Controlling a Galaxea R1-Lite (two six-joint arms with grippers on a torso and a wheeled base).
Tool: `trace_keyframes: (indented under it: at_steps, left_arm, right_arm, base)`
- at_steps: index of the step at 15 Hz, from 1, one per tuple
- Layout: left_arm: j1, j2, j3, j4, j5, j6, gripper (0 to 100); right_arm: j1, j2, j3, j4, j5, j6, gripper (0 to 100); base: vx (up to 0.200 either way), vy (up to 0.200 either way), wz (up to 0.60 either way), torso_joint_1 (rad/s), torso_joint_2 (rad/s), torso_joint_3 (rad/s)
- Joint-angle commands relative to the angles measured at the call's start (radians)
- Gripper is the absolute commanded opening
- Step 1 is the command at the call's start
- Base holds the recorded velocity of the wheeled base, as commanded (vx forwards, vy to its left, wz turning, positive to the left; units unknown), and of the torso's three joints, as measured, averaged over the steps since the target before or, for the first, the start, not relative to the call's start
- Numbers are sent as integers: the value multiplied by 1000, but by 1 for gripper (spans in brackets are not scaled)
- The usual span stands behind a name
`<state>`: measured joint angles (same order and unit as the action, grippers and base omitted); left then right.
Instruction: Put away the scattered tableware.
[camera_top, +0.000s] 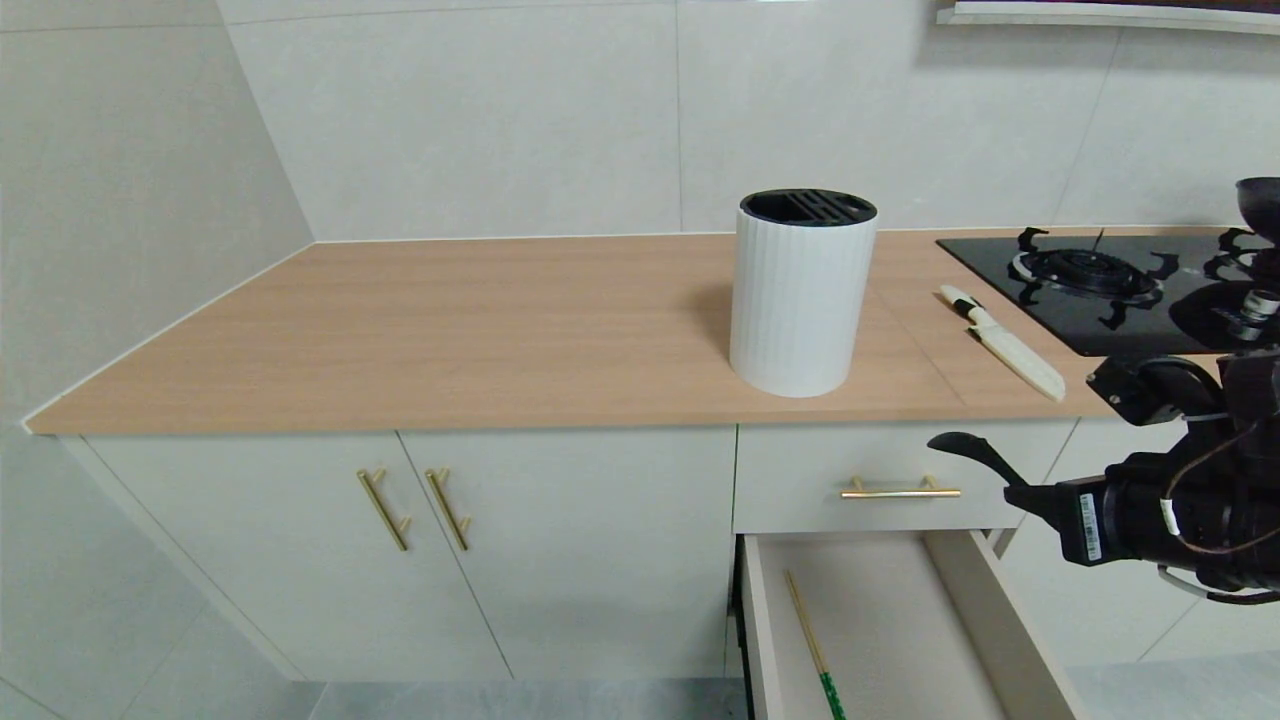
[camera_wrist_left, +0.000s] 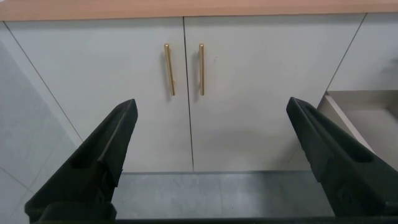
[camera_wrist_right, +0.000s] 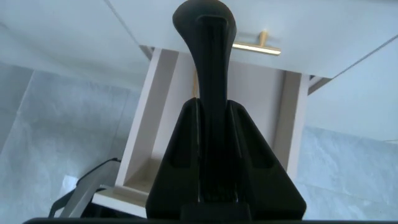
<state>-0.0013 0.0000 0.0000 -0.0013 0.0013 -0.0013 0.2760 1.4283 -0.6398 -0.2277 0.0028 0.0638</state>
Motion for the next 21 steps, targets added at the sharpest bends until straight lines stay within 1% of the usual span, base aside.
trace_keyframes:
  at_steps: [1,6,8,21]
  left_arm:
    - [0,0,0,0,0,0,100]
    - [0,0,0,0,0,0,100]
    - [0,0,0,0,0,0,100]
    - [0,0,0,0,0,0,100]
  right_arm:
    - [5,14,2,-1,0,1,0]
    - [5,44,14,-2,2,-1,0]
    - [5,64,15,-2,0,-1,0]
    - [3,115,15,-2,-4,-1,0]
  base:
    - [0,0,0,0,0,0]
    - [0,0,0,0,0,0]
    - [0,0,0,-100,217,134]
    - [0,0,0,-172,454,280]
